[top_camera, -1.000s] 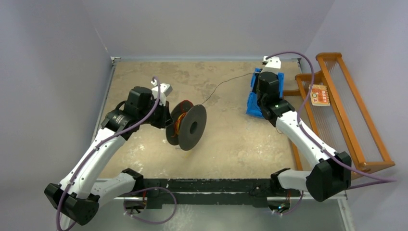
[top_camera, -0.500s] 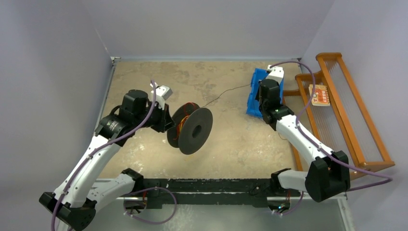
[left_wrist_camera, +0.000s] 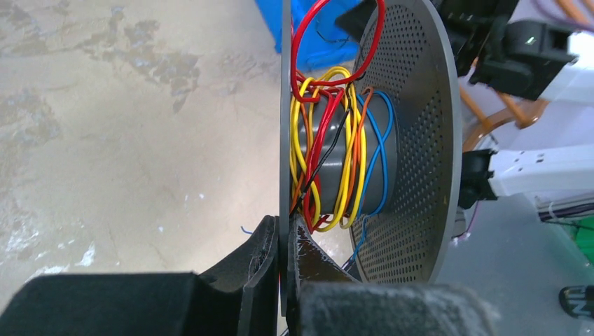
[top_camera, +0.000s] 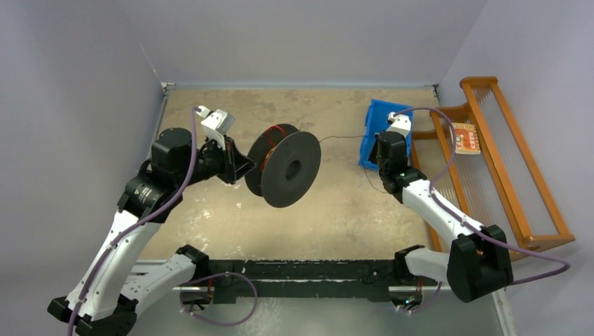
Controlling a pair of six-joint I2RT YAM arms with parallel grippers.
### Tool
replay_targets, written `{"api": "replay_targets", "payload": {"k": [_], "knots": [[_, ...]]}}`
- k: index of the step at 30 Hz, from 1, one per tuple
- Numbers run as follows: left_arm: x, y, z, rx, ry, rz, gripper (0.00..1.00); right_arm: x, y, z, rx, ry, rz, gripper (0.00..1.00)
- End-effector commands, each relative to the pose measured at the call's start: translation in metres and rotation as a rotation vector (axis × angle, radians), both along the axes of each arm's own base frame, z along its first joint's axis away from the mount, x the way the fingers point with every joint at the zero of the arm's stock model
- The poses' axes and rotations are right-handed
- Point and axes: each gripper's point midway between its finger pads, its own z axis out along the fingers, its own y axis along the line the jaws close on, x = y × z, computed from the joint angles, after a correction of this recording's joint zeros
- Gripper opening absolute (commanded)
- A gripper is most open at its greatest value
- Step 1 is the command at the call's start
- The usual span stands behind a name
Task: Wrap the cables
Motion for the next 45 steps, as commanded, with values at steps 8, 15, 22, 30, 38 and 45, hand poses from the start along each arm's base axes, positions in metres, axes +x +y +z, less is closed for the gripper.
{"api": "replay_targets", "payload": {"k": [8,15,22,30,38,45], "knots": [[0.018,0.010,0.099,-0.248,-0.240,0.163,0.00,-0.015,0.027,-0.016,0.194,-0.038,0.088,0.00],[0.046,0.041,0.102,-0.284,-0.239,0.421,0.00,-0.025,0.065,-0.024,0.307,-0.073,0.277,0.00],[0.059,0.048,0.106,-0.368,-0.231,0.513,0.00,-0.044,0.125,-0.032,0.334,-0.038,0.455,0.00],[0.062,0.061,0.115,-0.439,-0.233,0.599,0.00,-0.072,0.194,-0.046,0.341,0.014,0.600,0.00],[0.068,0.071,0.113,-0.464,-0.231,0.675,0.00,-0.095,0.247,-0.053,0.303,0.049,0.701,0.00],[0.083,0.075,0.102,-0.449,-0.218,0.740,0.00,-0.125,0.290,-0.048,0.255,0.065,0.795,0.00]]}}
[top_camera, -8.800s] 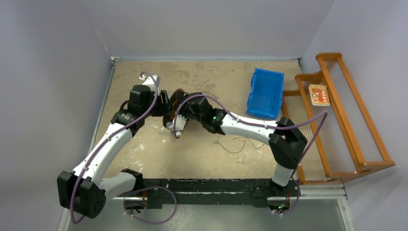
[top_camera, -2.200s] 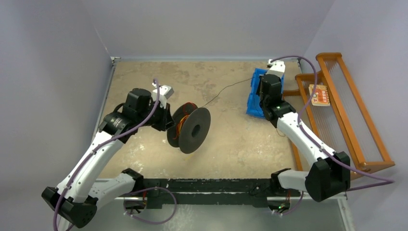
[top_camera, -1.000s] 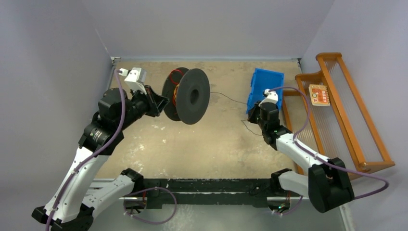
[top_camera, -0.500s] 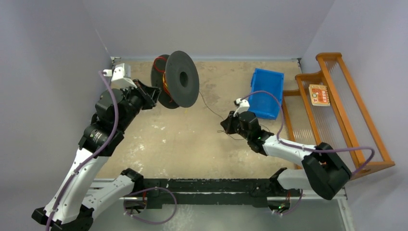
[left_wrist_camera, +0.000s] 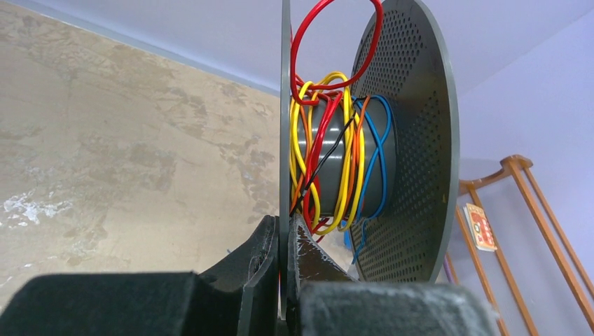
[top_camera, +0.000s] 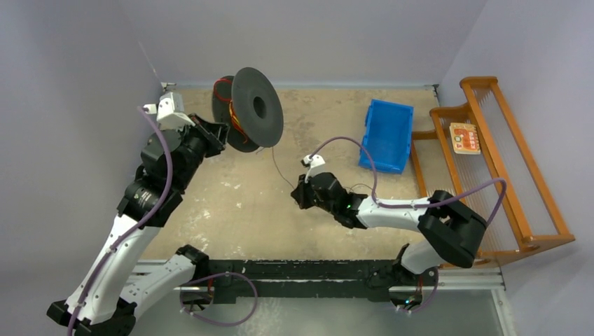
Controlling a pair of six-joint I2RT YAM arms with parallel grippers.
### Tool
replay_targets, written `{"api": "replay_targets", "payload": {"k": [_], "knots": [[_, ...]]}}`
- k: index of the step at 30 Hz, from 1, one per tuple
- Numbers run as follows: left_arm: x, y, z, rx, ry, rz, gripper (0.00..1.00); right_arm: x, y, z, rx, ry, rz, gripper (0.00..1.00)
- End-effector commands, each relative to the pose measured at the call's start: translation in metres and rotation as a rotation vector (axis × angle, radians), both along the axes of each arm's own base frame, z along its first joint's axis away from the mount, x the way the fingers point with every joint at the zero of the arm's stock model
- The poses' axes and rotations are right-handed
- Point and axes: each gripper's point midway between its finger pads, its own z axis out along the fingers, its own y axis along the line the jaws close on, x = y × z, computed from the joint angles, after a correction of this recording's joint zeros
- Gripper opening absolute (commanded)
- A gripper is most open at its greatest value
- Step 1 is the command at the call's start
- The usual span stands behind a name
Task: Wrap the cables
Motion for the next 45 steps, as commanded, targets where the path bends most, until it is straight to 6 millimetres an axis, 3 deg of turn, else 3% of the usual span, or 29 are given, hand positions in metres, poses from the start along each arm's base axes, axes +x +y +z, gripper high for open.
{"api": "replay_targets", "payload": {"k": [1,10,24,25,33,45], "knots": [[0.012,0.009,0.042,-0.106,-0.142,0.083,0.00,-0.007,0.033,0.034,0.031,-0.069,0.022,0.00],[0.032,0.023,0.000,-0.015,-0.082,0.206,0.00,-0.040,0.059,0.071,0.026,-0.114,0.088,0.00],[0.045,0.041,-0.061,0.156,0.032,0.311,0.00,-0.074,0.067,0.138,0.039,-0.200,0.127,0.00],[0.046,0.042,-0.066,0.168,0.040,0.315,0.00,-0.075,0.071,0.154,0.064,-0.214,0.128,0.00],[0.051,0.042,-0.099,0.270,0.121,0.308,0.00,-0.088,0.076,0.209,0.122,-0.275,0.164,0.00],[0.047,0.032,-0.132,0.349,0.208,0.245,0.00,-0.089,0.088,0.276,0.152,-0.376,0.237,0.00]]}}
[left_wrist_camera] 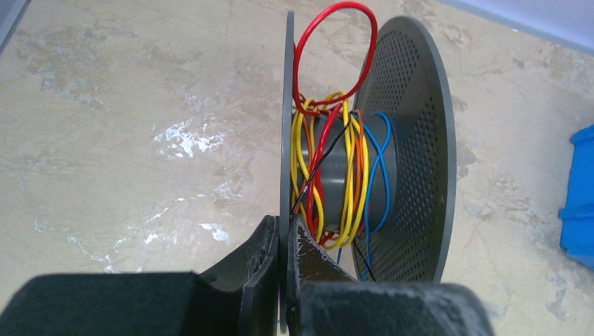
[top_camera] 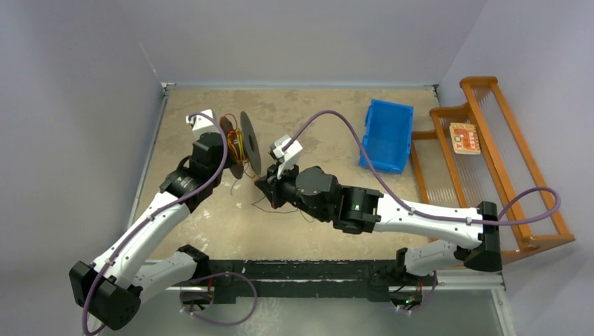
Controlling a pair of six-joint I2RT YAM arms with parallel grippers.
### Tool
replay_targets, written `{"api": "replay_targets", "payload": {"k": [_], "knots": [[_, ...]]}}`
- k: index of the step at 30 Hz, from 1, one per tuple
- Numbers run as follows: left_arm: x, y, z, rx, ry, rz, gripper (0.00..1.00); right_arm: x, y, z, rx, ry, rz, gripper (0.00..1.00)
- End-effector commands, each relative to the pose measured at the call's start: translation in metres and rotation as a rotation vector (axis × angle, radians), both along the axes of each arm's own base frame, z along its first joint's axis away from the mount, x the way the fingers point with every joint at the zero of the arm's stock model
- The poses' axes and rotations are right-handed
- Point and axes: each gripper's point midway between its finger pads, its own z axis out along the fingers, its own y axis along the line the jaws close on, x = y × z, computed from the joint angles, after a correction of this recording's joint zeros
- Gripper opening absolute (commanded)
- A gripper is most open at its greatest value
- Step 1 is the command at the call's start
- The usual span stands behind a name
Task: Wrap the cables
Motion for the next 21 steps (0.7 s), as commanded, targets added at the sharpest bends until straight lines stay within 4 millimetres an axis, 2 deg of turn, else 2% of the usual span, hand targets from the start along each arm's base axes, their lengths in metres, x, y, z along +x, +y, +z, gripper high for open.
{"api": "replay_targets", "payload": {"k": [1,4,13,21], "knots": [[0.006,-0.008,0.020,-0.007,-0.075,-0.018,0.00,-0.003,0.006,0.050,0.053,-0.071,0.040,0.00],[0.001,-0.011,0.016,0.012,-0.056,-0.044,0.00,-0.005,0.010,0.057,0.013,-0.081,0.073,0.00],[-0.019,-0.025,0.008,0.074,0.003,-0.185,0.00,0.031,-0.003,0.067,-0.185,-0.243,-0.002,0.00],[-0.034,-0.037,0.009,0.137,0.057,-0.338,0.00,0.062,-0.018,0.048,-0.325,-0.263,0.091,0.00]]}}
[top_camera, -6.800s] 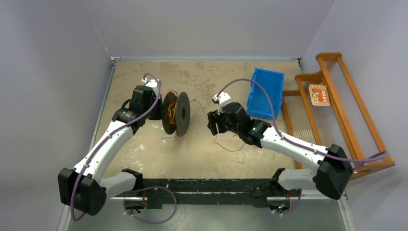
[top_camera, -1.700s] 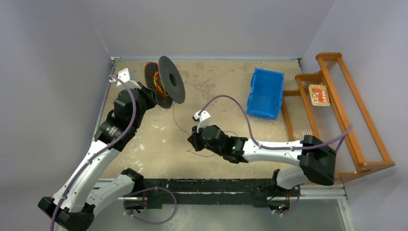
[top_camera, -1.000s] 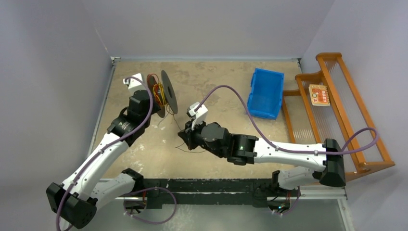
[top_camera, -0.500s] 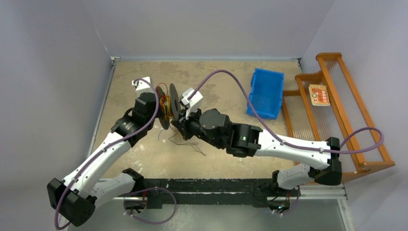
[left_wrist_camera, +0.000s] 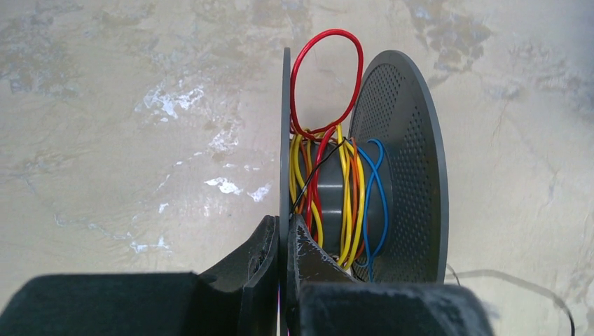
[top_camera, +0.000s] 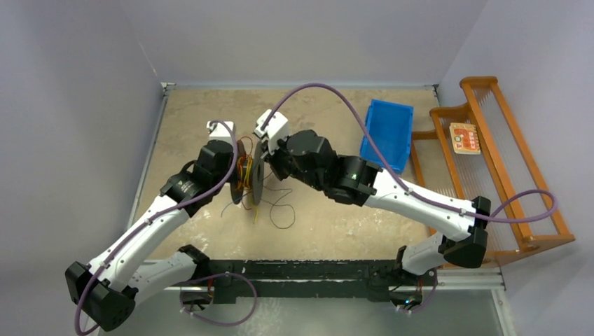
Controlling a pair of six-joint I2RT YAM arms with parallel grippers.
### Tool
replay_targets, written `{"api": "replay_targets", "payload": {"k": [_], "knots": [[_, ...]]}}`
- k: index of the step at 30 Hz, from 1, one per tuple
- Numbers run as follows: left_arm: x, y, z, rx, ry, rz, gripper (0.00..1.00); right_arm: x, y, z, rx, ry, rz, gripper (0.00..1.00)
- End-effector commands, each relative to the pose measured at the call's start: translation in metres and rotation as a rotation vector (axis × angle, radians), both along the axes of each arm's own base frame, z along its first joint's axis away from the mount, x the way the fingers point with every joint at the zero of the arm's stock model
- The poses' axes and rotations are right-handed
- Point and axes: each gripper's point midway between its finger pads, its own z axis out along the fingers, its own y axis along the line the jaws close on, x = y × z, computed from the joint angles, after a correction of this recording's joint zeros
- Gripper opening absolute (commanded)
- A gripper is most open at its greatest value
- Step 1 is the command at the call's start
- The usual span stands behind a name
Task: Wrap the cables
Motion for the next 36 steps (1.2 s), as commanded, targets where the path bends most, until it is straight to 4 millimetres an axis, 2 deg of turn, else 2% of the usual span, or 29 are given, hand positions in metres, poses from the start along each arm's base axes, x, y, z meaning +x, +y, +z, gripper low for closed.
{"api": "replay_targets", "payload": {"k": [1,5,9,15,20,29,34,36], "knots": [[-0.001,-0.016,0.034,-0.019,-0.066,-0.120,0.00,0.008,-0.008,0.014,-0.066,-0.063,0.080,0.00],[-0.009,-0.027,0.034,0.001,-0.048,-0.220,0.00,0.019,-0.015,0.007,-0.144,-0.122,0.069,0.00],[-0.019,-0.042,0.032,0.007,-0.023,-0.333,0.00,0.042,-0.024,-0.001,-0.204,-0.180,-0.008,0.00],[-0.034,-0.062,0.039,-0.041,-0.046,-0.451,0.00,0.076,-0.046,-0.022,-0.270,-0.258,-0.074,0.00],[-0.047,-0.073,0.042,-0.083,-0.043,-0.536,0.00,0.092,-0.065,-0.035,-0.281,-0.325,-0.095,0.00],[-0.060,-0.072,0.067,-0.121,-0.092,-0.576,0.00,0.097,-0.091,-0.075,-0.284,-0.288,-0.130,0.00],[-0.069,-0.077,0.099,-0.176,-0.151,-0.622,0.00,0.092,-0.102,-0.094,-0.213,-0.244,-0.157,0.00],[-0.072,-0.078,0.114,-0.194,-0.178,-0.635,0.00,0.088,-0.104,-0.108,-0.188,-0.216,-0.156,0.00]]}}
